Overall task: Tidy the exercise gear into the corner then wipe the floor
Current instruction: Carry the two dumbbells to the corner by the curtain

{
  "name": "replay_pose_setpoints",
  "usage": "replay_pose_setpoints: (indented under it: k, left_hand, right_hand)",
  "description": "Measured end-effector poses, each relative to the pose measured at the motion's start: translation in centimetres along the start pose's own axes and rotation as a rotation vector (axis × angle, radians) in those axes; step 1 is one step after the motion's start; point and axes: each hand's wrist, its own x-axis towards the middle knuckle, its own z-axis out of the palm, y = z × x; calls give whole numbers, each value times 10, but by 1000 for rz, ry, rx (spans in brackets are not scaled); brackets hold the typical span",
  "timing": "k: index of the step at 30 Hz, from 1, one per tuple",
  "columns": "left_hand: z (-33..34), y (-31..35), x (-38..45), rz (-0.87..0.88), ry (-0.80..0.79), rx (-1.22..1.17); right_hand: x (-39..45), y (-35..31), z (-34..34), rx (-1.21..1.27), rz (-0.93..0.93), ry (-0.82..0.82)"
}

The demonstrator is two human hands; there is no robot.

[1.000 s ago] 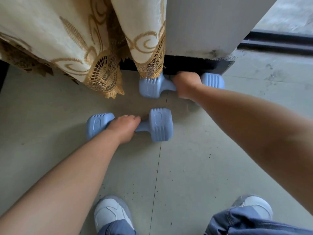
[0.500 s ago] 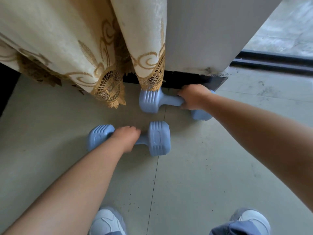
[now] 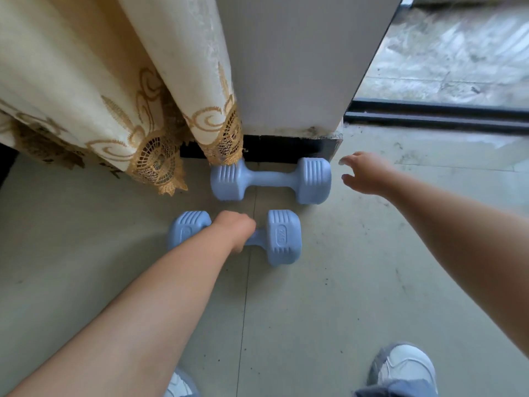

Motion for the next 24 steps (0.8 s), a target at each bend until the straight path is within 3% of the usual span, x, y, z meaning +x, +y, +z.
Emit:
replay_pose_setpoints:
  k: [9, 24]
  left_hand:
    - [-30, 36, 30, 88, 102, 34]
    - [-26, 22, 32, 102, 118, 35]
  right_hand:
    - [-12, 12, 5, 10, 13, -52]
    - [-4, -11, -2, 58, -78, -54]
